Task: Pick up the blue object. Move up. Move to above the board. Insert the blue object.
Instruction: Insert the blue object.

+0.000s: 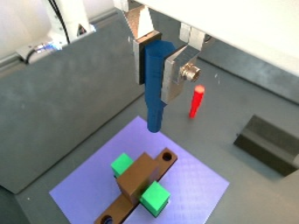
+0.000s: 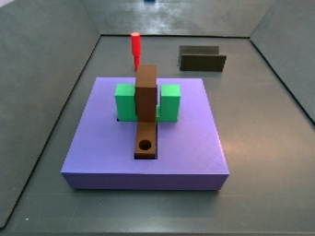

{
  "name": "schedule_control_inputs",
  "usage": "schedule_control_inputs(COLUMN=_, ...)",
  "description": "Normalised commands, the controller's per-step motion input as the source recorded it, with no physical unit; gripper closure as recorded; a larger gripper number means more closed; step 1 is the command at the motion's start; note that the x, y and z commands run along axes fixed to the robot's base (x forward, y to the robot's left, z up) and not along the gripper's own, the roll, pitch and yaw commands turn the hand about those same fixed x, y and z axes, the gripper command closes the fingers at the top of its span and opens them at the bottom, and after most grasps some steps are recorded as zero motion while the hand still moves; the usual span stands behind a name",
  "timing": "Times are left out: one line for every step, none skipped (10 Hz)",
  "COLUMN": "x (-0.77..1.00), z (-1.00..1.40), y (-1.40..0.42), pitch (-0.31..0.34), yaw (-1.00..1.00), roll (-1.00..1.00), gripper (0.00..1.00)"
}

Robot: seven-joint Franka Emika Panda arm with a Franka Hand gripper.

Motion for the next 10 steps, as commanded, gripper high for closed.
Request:
schedule_control_inputs(x=0.04, z=-0.69, y=-0.11, pitch=-0.104, yaw=-0.1, roll=-0.01, gripper=1.0)
schedule_control_inputs(x=0.03, z=-0.49, y=-0.2, pitch=-0.076, yaw=-0.02, roll=0.0, gripper=1.0)
schedule_control_inputs(x=0.02, z=-0.38, y=-0.22, pitch=-0.047, yaw=0.0, roll=0.0, gripper=1.0)
schedule_control_inputs(x=0.04, z=-0.32, y=-0.22, pitch=-0.029, yaw=0.0, roll=0.0, gripper=1.0)
schedule_control_inputs(x=0.02, z=-0.11, y=-0.37, pitch=0.0, yaw=0.01, roll=0.01, gripper=1.0)
schedule_control_inputs(x=0.0, z=0.0, y=-0.47, pitch=0.0, yaw=0.08, roll=0.04, gripper=1.0)
schedule_control_inputs(x=0.03, z=-0.15, y=-0.49, pitch=-0.013, yaw=0.08, roll=0.03, gripper=1.0)
schedule_control_inputs(x=0.09, z=-0.23, y=-0.5, pitch=-0.007, yaw=0.08, roll=0.06, gripper=1.0)
schedule_control_inputs(x=0.06, z=-0.37, y=-0.47, pitch=-0.023, yaw=0.05, roll=0.09, gripper=1.0)
schedule_control_inputs(x=0.04, z=-0.42, y=-0.44, pitch=-0.011, yaw=0.02, roll=0.1, gripper=1.0)
